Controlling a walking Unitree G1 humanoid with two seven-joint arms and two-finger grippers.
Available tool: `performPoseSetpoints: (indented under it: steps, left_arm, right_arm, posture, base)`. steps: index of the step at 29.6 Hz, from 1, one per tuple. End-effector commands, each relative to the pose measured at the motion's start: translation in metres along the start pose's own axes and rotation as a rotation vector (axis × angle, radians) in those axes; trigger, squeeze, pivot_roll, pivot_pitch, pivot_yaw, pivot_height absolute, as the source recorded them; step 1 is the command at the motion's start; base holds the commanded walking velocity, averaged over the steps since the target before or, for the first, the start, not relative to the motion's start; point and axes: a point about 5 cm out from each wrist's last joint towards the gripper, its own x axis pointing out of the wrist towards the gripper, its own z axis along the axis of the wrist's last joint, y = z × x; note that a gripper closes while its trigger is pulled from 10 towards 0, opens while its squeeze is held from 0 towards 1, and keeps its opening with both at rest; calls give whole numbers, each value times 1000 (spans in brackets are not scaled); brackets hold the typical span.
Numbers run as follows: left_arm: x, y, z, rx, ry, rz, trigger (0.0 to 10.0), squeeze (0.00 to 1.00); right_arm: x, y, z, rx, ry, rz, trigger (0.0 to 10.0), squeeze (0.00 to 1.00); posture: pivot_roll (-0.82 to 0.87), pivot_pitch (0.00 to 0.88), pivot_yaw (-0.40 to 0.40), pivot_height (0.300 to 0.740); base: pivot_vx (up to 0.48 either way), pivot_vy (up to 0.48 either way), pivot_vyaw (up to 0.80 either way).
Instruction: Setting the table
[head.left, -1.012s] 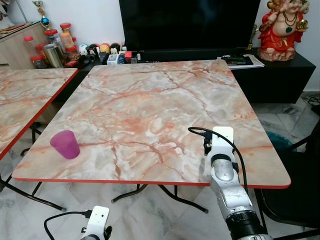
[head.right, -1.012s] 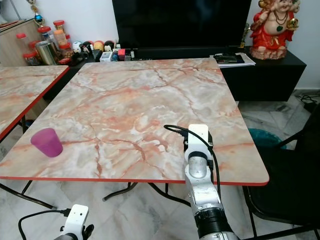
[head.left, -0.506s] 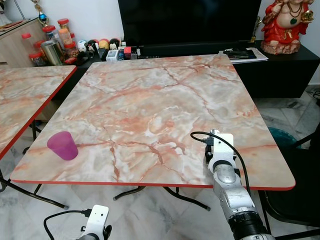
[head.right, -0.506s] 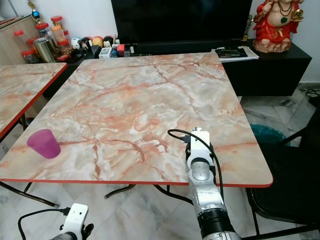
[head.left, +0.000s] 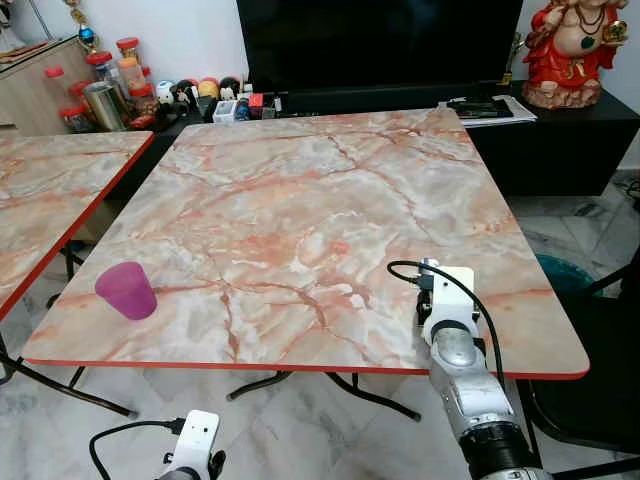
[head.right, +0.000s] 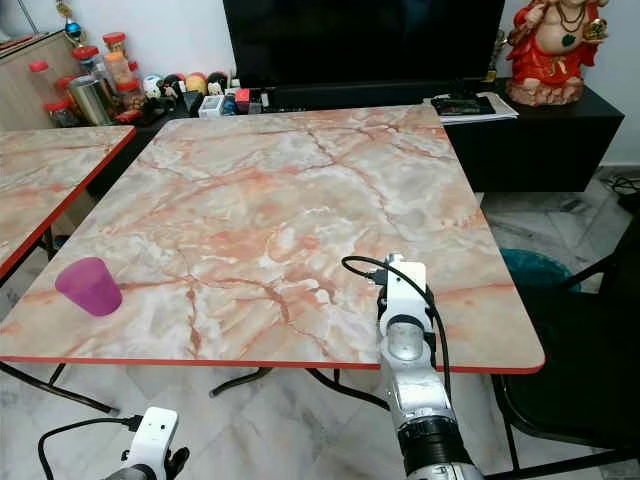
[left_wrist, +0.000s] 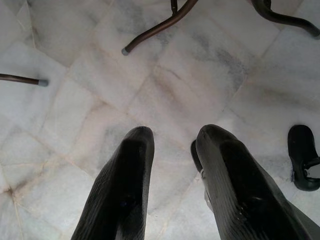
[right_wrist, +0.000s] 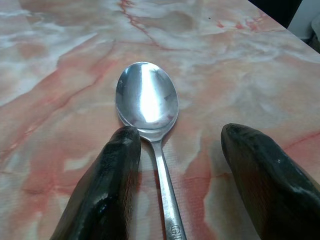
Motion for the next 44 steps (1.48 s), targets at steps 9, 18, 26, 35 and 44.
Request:
performPoseSetpoints:
  steps: [9,18,26,35,44]
  left_arm:
    - [0,-4,-3,-6,26,-10,10000,0]
    - [0,-9,-8,-15,46,-23,10000,0]
    - [0,-13,-9,-31,53,-34,10000,0]
    - [0,-14,-10,-29,63,-45,10000,0]
    - [0,-14,-10,-27,67,-49,10000,0]
  right_arm:
    - [0,-1,-11,-28,68,3,10000,0]
    - [1,0,-21,-40,115,25,10000,0]
    - [1,1,-28,-20,156,34,10000,0]
    - [2,1,-27,-2,160,33,0,0]
    - [2,2,-25,2,156,33,0,0]
  posture:
    - [-63,0,63,736]
    - [-65,0,50,736]
    - [-60,0,36,736]
    - [-64,0,36,736]
    - [-64,0,41,736]
  base:
    - [0,0,0]
    - [0,0,0]
    - [0,0,0]
    - [0,0,0]
    - [0,0,0]
